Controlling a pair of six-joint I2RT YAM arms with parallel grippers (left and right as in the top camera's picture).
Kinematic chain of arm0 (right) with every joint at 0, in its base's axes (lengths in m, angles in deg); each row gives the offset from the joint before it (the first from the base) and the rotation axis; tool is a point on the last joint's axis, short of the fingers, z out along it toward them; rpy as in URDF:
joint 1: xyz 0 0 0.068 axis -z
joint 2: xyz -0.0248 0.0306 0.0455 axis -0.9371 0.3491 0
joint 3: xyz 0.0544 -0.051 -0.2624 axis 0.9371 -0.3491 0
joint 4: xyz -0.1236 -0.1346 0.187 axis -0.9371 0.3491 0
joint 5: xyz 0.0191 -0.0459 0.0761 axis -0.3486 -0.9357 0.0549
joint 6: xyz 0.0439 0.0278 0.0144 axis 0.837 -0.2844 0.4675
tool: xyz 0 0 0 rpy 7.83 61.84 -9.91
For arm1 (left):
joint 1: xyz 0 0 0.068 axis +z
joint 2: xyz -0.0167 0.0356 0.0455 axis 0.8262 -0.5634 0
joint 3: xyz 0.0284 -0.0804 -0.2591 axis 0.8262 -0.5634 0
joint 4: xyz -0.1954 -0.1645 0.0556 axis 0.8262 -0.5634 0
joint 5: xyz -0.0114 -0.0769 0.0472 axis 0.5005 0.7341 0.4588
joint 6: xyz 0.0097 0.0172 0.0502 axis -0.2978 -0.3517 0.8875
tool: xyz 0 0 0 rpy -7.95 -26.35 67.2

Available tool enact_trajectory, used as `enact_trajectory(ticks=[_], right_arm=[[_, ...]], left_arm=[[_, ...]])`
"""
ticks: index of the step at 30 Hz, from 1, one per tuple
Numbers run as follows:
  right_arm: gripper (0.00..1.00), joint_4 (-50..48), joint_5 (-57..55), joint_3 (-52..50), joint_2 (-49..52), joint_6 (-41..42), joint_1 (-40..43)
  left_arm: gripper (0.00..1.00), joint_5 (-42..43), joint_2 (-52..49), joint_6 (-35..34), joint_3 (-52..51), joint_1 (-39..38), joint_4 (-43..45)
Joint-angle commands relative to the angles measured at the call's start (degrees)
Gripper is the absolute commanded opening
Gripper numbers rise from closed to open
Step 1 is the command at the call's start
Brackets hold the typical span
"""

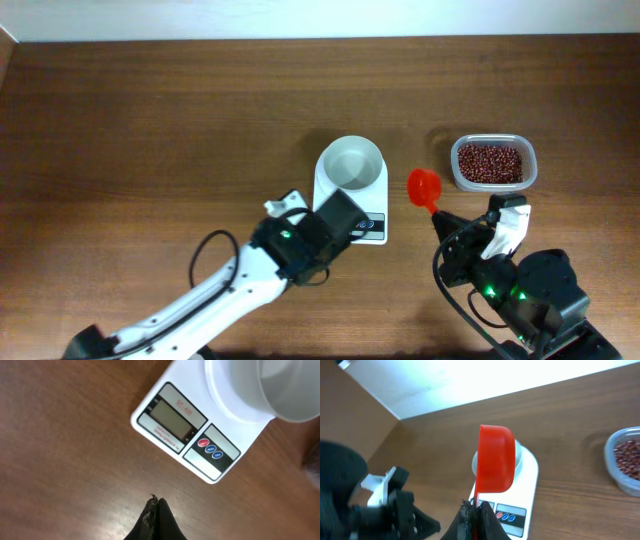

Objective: Scoop and weigh 50g on scale

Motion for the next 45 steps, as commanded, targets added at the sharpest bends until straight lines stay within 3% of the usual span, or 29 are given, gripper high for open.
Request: enact_trajectory(ticks=[1, 8, 17, 23, 45], right_arm=[[0.04, -0.31, -5.25, 2.69, -0.31, 0.52, 0.31], [0.04, -0.24, -9.94, 7.15, -0.31, 0.57, 0.31], [0.04, 7.5, -9.38, 7.19, -0.31, 3.58, 0.31], [0.04, 7.52, -9.38, 7.19, -0.31, 3.58, 0.31], [0.04, 14.73, -15.69, 7.19, -0.31, 2.91, 0.31]], left_arm=[[0.0, -10.27, -4.31, 2.49, 0.76, -3.72, 2.51], [0.0, -12.61, -11.56, 13.84, 0.76, -4.35, 11.82], [0.0, -12.61, -17.22, 15.19, 0.76, -4.35, 13.03], [0.0, -10.08, -17.22, 25.0, 0.76, -4.76, 16.94], [0.0, -9.62, -17.22, 25.35, 0.76, -4.98, 19.19]])
